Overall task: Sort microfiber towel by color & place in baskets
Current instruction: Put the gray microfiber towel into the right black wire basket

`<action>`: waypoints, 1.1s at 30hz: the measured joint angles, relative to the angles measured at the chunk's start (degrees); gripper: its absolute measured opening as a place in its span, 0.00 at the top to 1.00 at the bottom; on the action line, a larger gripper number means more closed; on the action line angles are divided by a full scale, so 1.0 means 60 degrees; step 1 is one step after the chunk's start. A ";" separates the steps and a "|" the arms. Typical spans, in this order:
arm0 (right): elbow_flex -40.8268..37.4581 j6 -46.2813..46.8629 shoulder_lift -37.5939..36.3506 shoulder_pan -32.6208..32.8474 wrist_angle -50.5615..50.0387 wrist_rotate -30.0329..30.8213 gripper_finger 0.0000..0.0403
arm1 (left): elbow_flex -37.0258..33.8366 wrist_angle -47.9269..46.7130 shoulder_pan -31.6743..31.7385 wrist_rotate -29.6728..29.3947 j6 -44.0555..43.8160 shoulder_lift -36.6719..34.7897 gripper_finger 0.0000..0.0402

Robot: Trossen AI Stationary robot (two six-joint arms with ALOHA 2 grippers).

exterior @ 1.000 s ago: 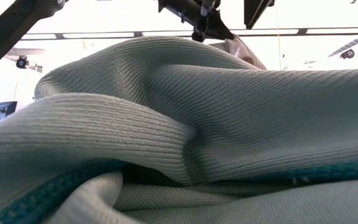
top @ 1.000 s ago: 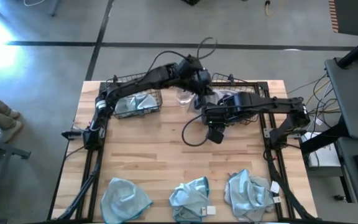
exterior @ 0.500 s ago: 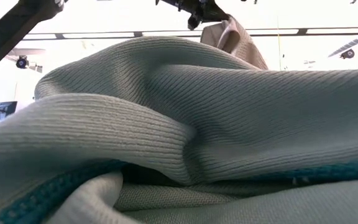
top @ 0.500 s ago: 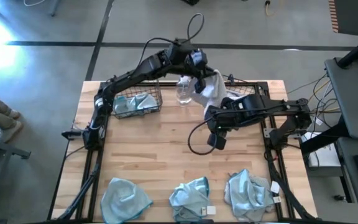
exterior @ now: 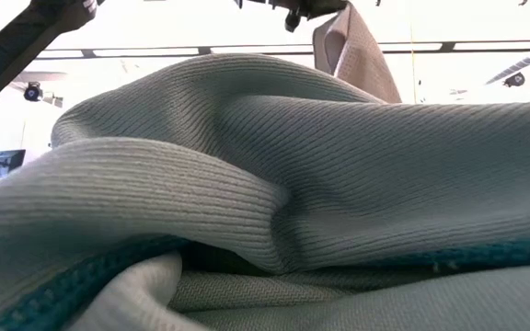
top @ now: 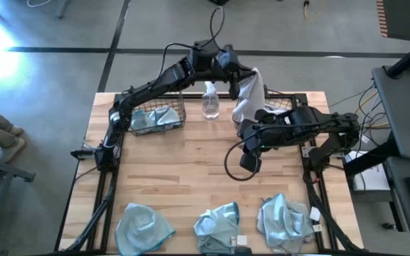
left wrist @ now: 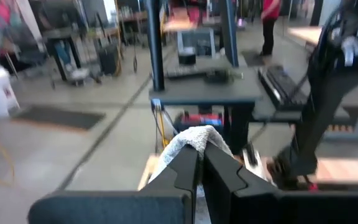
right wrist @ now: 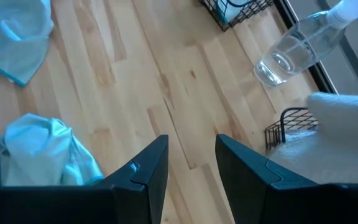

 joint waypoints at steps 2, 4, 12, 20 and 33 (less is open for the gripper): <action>-0.0003 -0.0004 0.0000 -0.0003 0.0007 0.0003 0.68 | 0.0000 0.0436 0.0010 0.0003 0.0000 0.0000 1.00; -0.0037 -0.0004 0.0000 -0.0003 -0.0002 0.0003 0.68 | 0.0000 0.0857 0.0020 0.0003 0.0000 0.0000 1.00; -0.0058 -0.0004 0.0011 -0.0003 0.0003 -0.0004 0.68 | 0.0004 0.1960 0.0098 0.0003 0.0000 0.0000 1.00; -0.0062 0.0000 0.0018 0.0021 0.0022 -0.0008 0.68 | 0.0000 0.2479 0.0131 0.0000 -0.0283 0.0396 1.00; -0.0066 0.0029 0.0029 0.0037 0.0039 -0.0019 0.68 | -0.0004 0.3602 0.0138 0.0010 -0.1355 0.1431 1.00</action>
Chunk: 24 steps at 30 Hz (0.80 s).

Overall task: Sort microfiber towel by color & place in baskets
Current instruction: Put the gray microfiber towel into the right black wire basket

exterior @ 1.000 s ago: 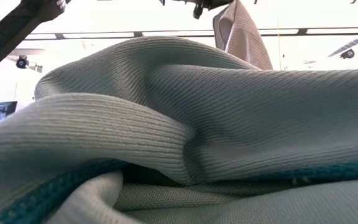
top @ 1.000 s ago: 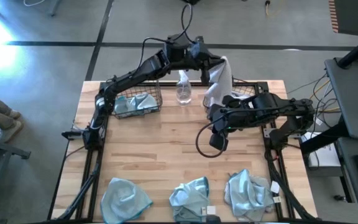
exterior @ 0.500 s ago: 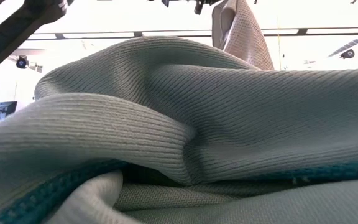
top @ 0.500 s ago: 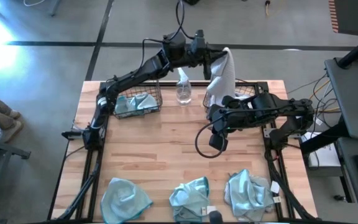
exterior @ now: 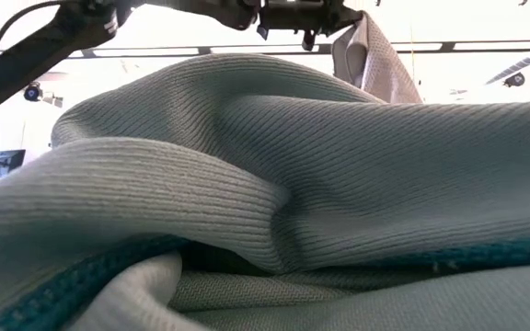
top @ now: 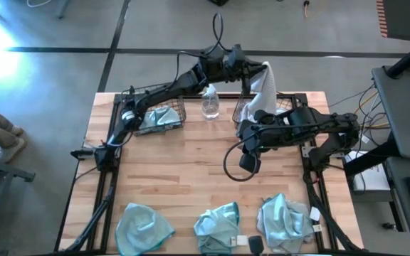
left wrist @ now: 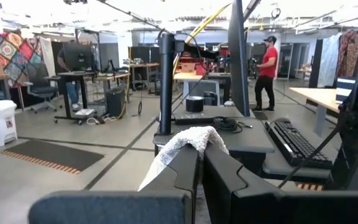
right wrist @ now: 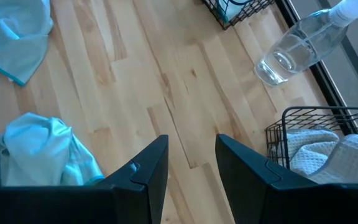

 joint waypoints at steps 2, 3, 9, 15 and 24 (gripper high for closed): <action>0.0000 0.0004 0.0000 0.0000 -0.0003 0.0000 0.68 | 0.0000 -0.0061 0.0000 -0.0002 -0.0018 0.0098 1.00; 0.0000 0.0004 0.0000 0.0000 -0.0001 0.0000 0.68 | 0.0000 -0.0056 0.0000 0.0000 -0.0059 0.0150 1.00; -0.0004 0.0007 0.0000 0.0000 -0.0011 0.0000 0.68 | -0.0013 -0.0409 -0.0002 0.0006 -0.0452 0.0389 1.00; -0.0007 0.0007 0.0000 0.0000 -0.0018 0.0000 0.68 | -0.0015 -0.1276 -0.0004 0.0263 -0.0484 0.0423 1.00; -0.0015 0.0004 0.0000 0.0003 -0.0018 -0.0004 0.68 | -0.0015 -0.2260 -0.0015 0.0456 -0.0456 0.0423 0.98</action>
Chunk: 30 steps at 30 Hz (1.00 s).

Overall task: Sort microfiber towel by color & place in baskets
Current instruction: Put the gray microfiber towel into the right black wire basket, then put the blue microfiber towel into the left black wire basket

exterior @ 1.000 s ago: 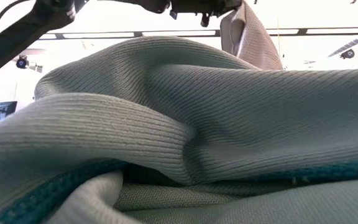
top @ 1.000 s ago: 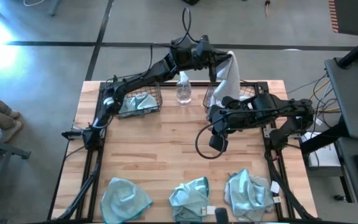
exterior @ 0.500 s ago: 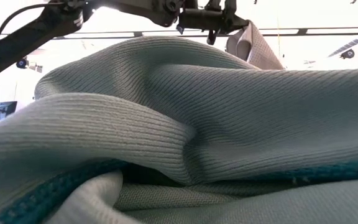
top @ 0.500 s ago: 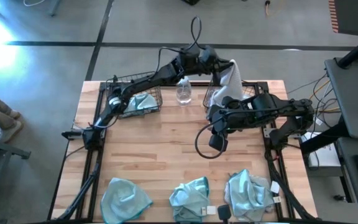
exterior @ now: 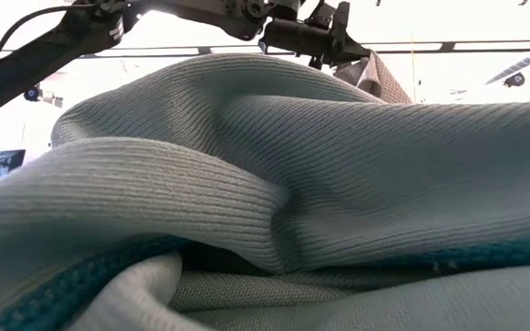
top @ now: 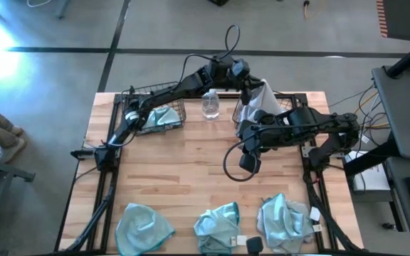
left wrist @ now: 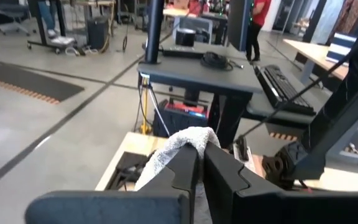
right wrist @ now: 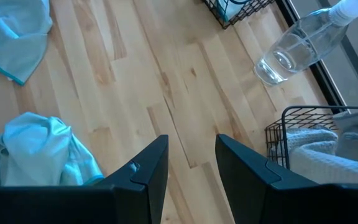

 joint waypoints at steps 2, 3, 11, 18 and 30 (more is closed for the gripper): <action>0.0000 0.0000 0.0000 -0.0003 0.0000 0.0000 0.68 | 0.0000 -0.0188 0.0000 0.0002 0.0011 0.0000 0.94; -0.0004 0.0000 0.0000 -0.0003 -0.0004 0.0000 0.68 | 0.0000 -0.0259 0.0000 0.0000 0.0014 0.0000 0.92; -0.0004 -0.0025 0.0000 0.0000 -0.0004 0.0000 0.68 | 0.0000 -0.1024 -0.0015 -0.0007 0.0011 0.0000 0.75; -0.0004 -0.0027 0.0000 0.0000 -0.0028 0.0000 0.68 | 0.0004 -0.3090 -0.0007 0.0421 -0.0084 0.0000 0.71; -0.0004 -0.0011 0.0000 0.0000 -0.0062 0.0000 0.68 | 0.0004 -0.4260 -0.0128 0.0874 -0.0029 0.0000 0.72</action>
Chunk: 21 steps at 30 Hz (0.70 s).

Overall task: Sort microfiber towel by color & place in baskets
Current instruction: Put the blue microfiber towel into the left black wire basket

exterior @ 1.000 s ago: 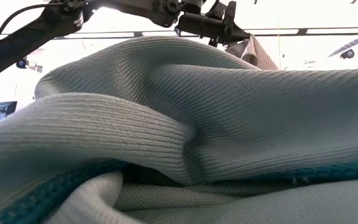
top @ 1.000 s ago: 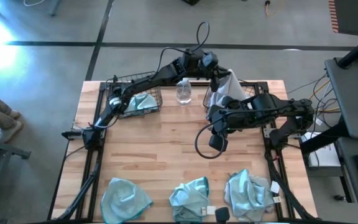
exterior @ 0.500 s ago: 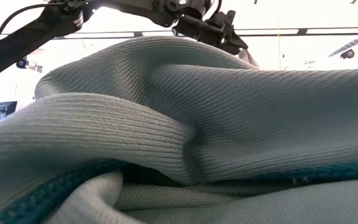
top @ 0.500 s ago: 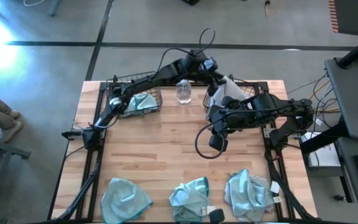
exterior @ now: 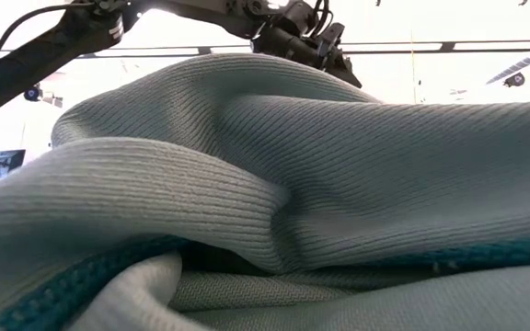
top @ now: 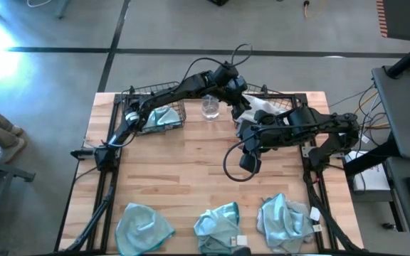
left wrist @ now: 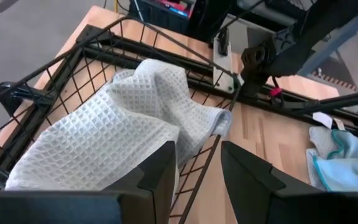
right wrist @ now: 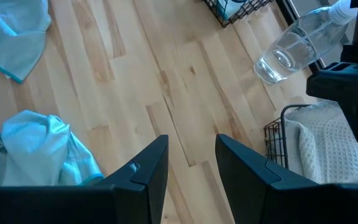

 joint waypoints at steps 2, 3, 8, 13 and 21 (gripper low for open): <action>-0.0004 0.0007 0.0000 -0.0004 0.0003 0.0000 0.68 | 0.0000 0.0019 -0.0014 -0.0003 -0.0038 -0.0013 0.72; -0.0006 0.0010 0.0000 -0.0001 0.0000 0.0000 0.68 | 0.0000 -0.0001 -0.0024 0.0010 -0.0049 -0.0027 0.72; -0.0007 0.0011 0.0000 -0.0001 0.0005 -0.0001 0.68 | 0.0000 -0.0448 -0.0107 0.0164 0.0181 -0.0429 0.72; -0.0025 -0.0017 0.0000 -0.0004 0.0005 0.0001 0.68 | 0.0000 -0.0799 -0.0207 0.0058 0.0624 -0.1178 0.72; -0.0158 -0.0305 0.0000 -0.0004 0.0015 0.0007 0.68 | 0.0000 -0.2879 -0.0437 -0.0548 0.1284 -0.2673 0.72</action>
